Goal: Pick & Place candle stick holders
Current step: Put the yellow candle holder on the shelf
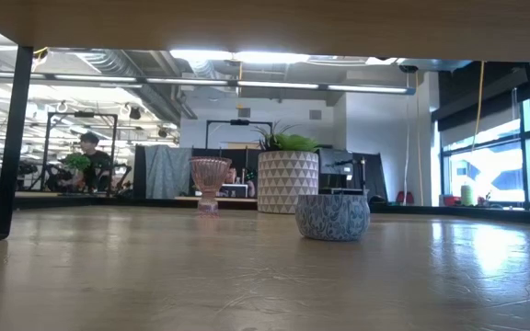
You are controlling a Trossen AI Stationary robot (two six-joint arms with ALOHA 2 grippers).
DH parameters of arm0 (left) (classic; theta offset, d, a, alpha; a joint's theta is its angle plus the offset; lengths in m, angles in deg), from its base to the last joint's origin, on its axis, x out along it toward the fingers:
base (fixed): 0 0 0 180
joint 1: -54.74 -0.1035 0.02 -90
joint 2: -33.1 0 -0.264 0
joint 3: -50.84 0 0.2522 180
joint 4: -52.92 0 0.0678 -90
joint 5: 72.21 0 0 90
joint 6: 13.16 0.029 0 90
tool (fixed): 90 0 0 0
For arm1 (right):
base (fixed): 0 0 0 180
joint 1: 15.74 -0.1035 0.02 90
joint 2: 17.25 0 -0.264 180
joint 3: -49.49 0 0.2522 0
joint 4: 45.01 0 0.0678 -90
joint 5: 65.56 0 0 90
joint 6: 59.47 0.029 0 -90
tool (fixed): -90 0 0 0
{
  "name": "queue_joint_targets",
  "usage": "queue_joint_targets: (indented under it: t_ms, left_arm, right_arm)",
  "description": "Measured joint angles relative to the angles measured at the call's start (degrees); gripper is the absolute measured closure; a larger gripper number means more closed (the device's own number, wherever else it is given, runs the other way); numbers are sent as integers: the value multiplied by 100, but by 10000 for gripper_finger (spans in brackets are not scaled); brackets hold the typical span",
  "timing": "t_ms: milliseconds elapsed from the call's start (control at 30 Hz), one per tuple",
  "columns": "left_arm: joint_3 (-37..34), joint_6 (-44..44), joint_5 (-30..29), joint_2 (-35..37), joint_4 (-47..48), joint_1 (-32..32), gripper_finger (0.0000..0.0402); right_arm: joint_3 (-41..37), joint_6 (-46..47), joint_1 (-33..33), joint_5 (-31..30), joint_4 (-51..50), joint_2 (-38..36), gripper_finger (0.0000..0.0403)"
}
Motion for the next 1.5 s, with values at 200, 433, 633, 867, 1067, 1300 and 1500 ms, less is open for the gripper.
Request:
queue_joint_targets:
  t_ms: [200, 433, 633, 867, 1067, 1300, 1500]
  left_arm:
    - [0, -3, -254, 0, 31, 2, 304]
    - [93, -29, -396, 3, 46, 76, 304]
    - [238, -467, -451, 9, 387, 76, 304]
    - [318, -2231, -907, 18, 786, -60, 305]
    - [317, -5727, -1124, 191, 789, -417, 344]
    - [317, -7865, -1279, 598, 789, -638, 399]
    - [251, -9716, -989, 870, 787, -884, 400]
  right_arm:
    - [0, 46, 22, -12, 0, 0, 265]
    - [0, 85, 29, -9, 0, 0, 265]
    - [0, 87, 31, -7, 0, 2, 265]
    - [0, 199, 31, 65, 20, 0, 265]
    - [0, 375, 17, 226, 55, 0, 265]
    - [1, 496, -114, 281, 71, 1, 265]
    - [0, 496, -131, 629, 92, 0, 266]
